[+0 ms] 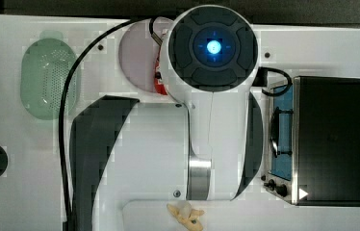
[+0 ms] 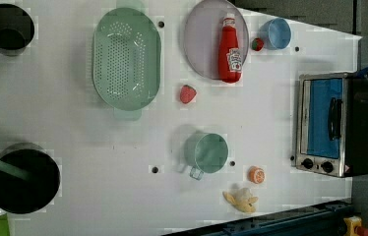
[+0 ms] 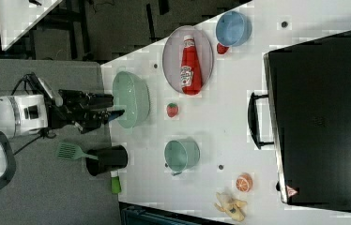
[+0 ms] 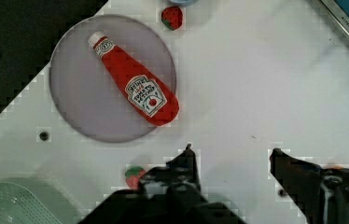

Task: Pick ketchup from plate and place it on table.

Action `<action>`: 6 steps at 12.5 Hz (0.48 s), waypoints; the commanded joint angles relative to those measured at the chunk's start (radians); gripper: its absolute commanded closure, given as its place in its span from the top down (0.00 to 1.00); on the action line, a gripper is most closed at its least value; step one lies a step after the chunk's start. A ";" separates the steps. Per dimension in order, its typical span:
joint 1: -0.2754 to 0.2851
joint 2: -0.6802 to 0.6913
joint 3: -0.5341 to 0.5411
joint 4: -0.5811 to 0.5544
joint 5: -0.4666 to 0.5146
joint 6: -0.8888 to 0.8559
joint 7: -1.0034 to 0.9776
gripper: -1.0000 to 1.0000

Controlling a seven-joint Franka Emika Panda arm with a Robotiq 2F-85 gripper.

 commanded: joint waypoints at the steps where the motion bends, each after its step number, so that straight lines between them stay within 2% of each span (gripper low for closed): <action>1: -0.094 -0.175 0.062 -0.076 0.010 -0.158 0.025 0.80; 3: -0.093 -0.174 0.062 -0.077 0.010 -0.158 0.025 1.00; 6: -0.090 -0.165 0.067 -0.077 0.010 -0.144 -0.001 1.00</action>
